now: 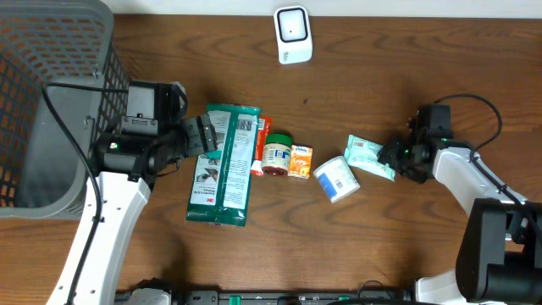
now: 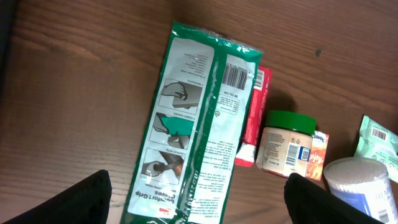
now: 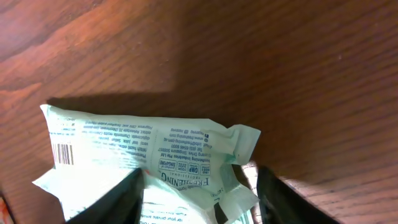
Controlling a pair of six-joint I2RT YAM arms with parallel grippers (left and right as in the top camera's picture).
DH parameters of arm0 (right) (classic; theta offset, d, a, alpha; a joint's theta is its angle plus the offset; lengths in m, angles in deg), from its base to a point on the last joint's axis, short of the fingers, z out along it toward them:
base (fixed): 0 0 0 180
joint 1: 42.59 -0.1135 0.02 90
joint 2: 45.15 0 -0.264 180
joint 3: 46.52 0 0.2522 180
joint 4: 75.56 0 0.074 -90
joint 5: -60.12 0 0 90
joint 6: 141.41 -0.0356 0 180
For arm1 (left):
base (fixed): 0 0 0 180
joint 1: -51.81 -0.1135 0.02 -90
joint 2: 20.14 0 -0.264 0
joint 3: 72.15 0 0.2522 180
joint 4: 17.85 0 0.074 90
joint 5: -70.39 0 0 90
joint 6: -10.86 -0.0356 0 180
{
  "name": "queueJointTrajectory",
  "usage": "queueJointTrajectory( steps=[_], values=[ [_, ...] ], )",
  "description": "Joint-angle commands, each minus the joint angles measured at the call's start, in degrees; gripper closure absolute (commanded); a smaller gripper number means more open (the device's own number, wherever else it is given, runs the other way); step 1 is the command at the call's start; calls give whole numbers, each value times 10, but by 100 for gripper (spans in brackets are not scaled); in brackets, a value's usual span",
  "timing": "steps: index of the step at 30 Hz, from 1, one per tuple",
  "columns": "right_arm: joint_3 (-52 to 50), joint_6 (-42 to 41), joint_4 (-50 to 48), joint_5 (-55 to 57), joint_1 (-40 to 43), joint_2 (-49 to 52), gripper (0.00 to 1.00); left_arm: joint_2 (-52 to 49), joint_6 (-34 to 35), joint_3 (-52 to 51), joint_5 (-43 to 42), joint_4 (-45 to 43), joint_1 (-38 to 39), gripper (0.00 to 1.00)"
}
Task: Scan the item barcode
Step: 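Pinch the wipes pack edge with the right gripper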
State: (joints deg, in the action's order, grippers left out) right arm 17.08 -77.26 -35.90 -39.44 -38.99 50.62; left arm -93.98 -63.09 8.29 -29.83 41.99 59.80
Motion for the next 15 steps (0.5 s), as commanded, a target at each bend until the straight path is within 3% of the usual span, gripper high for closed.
queueJointTrajectory(
  steps=[1, 2, 5, 10, 15],
  values=[
    [-3, -13, 0, -4, 1, 2, 57, -1, -6, 7, -1, 1, 1, 15],
    [-3, -13, 0, -4, 1, 2, 55, -1, -6, 7, -1, 1, 1, 15],
    [-4, -13, 5, -4, 1, 2, 14, -1, -6, 7, -1, 1, 1, 15],
    [-6, -55, 23, -52, 1, 2, 11, -1, -6, 7, -1, 1, 1, 15],
    [-6, -193, 43, -58, 1, 2, 11, -1, -6, 7, -1, 1, 1, 15]
  ],
)
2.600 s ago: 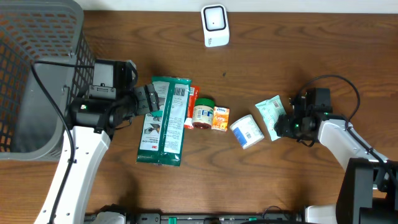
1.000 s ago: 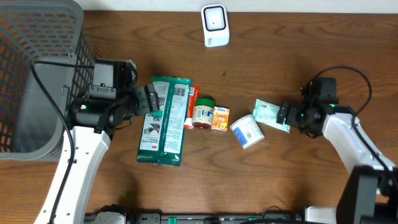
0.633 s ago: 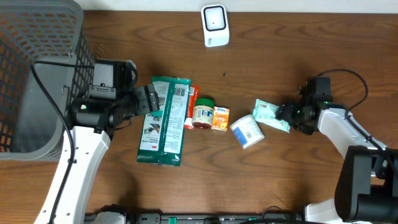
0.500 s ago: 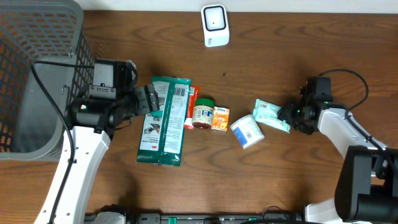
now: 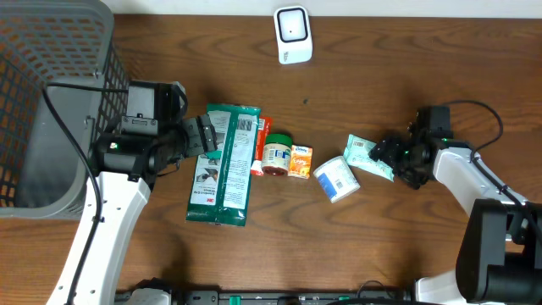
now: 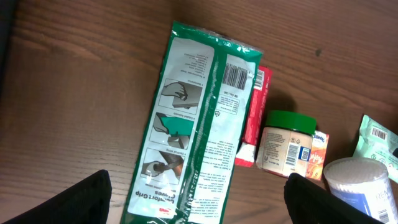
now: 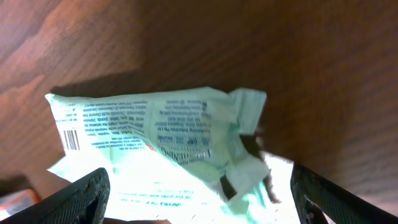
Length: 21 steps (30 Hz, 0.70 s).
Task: Scan the item barcode
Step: 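Pinch the wipes pack edge with the right gripper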
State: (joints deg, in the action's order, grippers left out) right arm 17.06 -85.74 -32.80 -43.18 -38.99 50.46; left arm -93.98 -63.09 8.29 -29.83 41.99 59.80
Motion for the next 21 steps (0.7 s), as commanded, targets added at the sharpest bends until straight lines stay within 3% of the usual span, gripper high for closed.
queueJointTrajectory(
  steps=[1, 5, 6, 7, 8, 14, 21],
  values=[
    [-6, -131, 12, -20, 1, 4, 13, -1, -6, 7, -1, 1, 1, 14],
    [-6, -190, -3, -9, 1, 4, 23, -1, -6, 7, -1, 1, 1, 15],
    [-6, -201, -6, -4, 1, 4, 30, -1, -6, 7, -1, 1, 1, 15],
    [-6, -220, -10, -3, 0, 4, 43, -1, -6, 7, -1, 1, 1, 15],
    [-6, -229, -9, -3, -1, 4, 45, -1, -6, 7, -1, 1, 1, 14],
    [-9, -274, -8, -4, -19, 4, 47, -1, -6, 7, -1, 1, 1, 15],
    [-9, -336, 20, -38, -19, 4, 36, -1, -6, 7, -1, 1, 1, 15]
  ],
)
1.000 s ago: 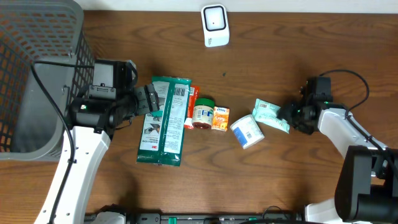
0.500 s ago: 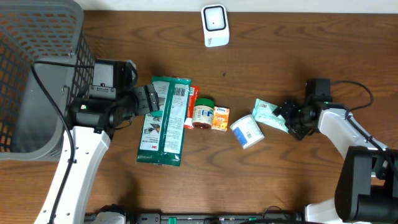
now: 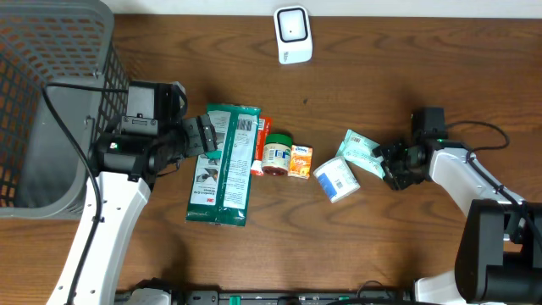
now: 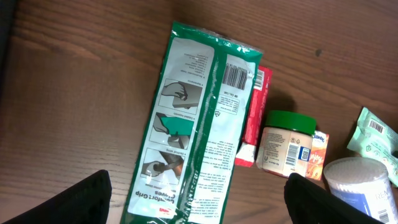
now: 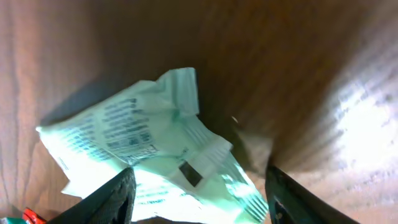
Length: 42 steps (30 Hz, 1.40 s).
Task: Scan the item barcode
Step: 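Pinch the wipes pack edge with the right gripper, then lift the wipes pack upward with the right gripper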
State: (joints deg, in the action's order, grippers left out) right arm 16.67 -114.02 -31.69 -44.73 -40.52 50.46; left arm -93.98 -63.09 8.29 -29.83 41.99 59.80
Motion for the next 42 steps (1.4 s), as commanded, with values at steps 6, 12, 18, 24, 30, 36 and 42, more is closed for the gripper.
queueJointTrajectory(
  steps=[6, 12, 18, 24, 30, 36, 42],
  values=[
    [-5, -113, 25, -52, -6, 4, 31, -1, -6, 7, -1, 1, 1, 15],
    [-5, -145, -3, 35, -22, 4, 36, -1, -6, 7, -1, 1, 1, 15],
    [-5, -118, -7, 132, -25, 4, 39, -1, -6, 7, -1, 1, 1, 14],
    [-5, 46, -39, 152, -1, 4, 38, -1, -6, 7, -1, 1, 1, 15],
    [-3, 109, -125, 34, 48, 3, 39, -1, -6, 7, -1, 1, 1, 15],
    [-3, 134, -140, -99, 80, 3, 1, -1, -6, 7, -1, 1, 1, 15],
    [-4, 134, -69, -65, 63, 3, 1, -1, -6, 7, -1, 1, 1, 15]
  ],
)
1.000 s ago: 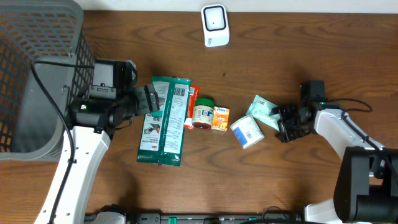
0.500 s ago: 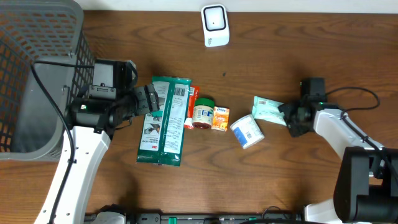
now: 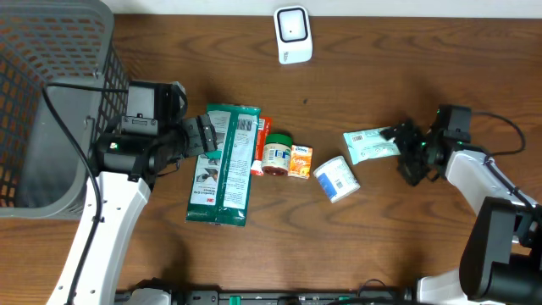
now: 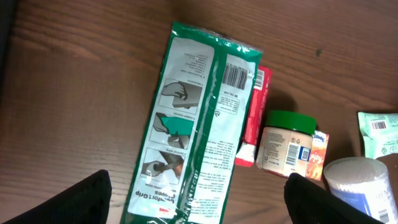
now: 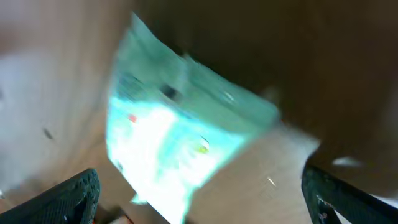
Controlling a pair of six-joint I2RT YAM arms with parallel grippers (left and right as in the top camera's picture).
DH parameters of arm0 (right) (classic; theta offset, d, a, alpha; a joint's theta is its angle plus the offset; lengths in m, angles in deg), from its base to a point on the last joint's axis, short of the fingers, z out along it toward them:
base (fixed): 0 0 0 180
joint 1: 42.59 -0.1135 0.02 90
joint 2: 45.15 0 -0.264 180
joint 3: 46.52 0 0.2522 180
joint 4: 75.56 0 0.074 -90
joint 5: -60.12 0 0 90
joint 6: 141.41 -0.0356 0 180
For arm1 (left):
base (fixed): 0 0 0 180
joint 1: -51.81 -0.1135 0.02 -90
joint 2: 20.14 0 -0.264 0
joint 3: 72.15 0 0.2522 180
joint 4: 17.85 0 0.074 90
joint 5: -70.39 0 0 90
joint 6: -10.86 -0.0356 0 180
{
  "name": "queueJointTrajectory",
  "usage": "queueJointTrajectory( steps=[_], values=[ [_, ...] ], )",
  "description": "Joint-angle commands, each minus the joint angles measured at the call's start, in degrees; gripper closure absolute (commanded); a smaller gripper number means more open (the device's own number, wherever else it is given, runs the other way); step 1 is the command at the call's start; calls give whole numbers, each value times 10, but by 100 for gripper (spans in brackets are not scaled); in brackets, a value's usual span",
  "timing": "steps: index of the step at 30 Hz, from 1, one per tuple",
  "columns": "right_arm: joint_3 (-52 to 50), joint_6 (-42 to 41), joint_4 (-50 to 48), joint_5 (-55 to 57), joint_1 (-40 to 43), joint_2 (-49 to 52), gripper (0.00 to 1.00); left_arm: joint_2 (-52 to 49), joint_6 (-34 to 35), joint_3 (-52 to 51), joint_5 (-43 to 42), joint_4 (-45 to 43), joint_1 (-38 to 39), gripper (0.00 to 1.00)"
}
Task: Scan the item barcode
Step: 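Lift the wipes pack upward with the right gripper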
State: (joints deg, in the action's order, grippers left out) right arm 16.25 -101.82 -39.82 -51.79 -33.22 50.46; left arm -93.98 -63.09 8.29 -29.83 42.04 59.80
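A white barcode scanner (image 3: 292,36) stands at the table's back edge. The mint-green packet (image 3: 371,142) lies crosswise right of centre, with its barcode end pointing left. My right gripper (image 3: 405,146) is at the packet's right end. In the right wrist view the packet (image 5: 180,130) is a bright blur. Its lower end reaches between the fingers (image 5: 78,196), which stand wide apart, so the gripper (image 5: 199,202) is open. My left gripper (image 3: 201,135) hovers open over the green glove package (image 4: 199,124) and holds nothing.
A red box (image 3: 262,144), a green-lidded jar (image 3: 276,154), a small orange box (image 3: 300,161) and a white-and-blue tub (image 3: 336,180) lie in a row mid-table. A grey mesh basket (image 3: 51,93) fills the left side.
The packet and my right gripper have shifted right and a little toward the back. The packet now lies level, not tilted. The right fingers stand wider apart. The left arm has not moved.
My right gripper was at the packet's right end beside the tub, fingers partly closed. Then the fingers were wide apart around it. Then they were narrower, with the packet tilted up. Now the packet lies farther right, away from the tub, and the fingers are wide again.
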Motion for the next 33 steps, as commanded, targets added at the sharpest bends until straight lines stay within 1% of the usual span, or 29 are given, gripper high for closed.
queueJointTrajectory(
  steps=[1, 5, 6, 8, 11, 14, 18, 22, 27, 28, 29, 32, 33],
  values=[
    [0, 12, 12, 22, -16, 3, 1, -1, -6, 7, -1, 0, 1, 15],
    [0, -25, 4, 107, -40, 3, 1, -1, -6, 7, -1, 0, 1, 15],
    [0, -28, -12, 126, -53, 4, 1, -1, -6, 7, -1, 0, 1, 15],
    [0, -33, -28, 140, -68, 7, 1, -1, -6, 7, -1, 0, 1, 14],
    [0, -62, -31, 177, -88, 13, 1, -1, -6, 7, -1, 0, 1, 15],
    [-1, -73, -33, 215, -103, 15, 6, -1, -6, 7, -1, 0, 1, 15],
    [-1, -73, -36, 230, -111, 16, 12, -1, -6, 7, -1, 0, 1, 15],
    [-1, -78, -44, 234, -111, 27, 13, -1, -6, 7, -1, 0, 1, 14],
    [-1, -79, -61, 211, -117, 70, 14, -1, -6, 7, -1, 0, 1, 14],
    [-1, -79, -64, 204, -117, 78, 16, -1, -6, 7, -1, 0, 1, 15],
    [-1, -78, -67, 199, -117, 83, 24, -1, -6, 7, -1, 0, 1, 14],
    [0, -71, -65, 202, -115, 82, 58, -1, -6, 7, -1, 0, 1, 15],
    [0, -60, -65, 201, -111, 75, 68, -1, -6, 7, -1, 0, 1, 15]
  ],
)
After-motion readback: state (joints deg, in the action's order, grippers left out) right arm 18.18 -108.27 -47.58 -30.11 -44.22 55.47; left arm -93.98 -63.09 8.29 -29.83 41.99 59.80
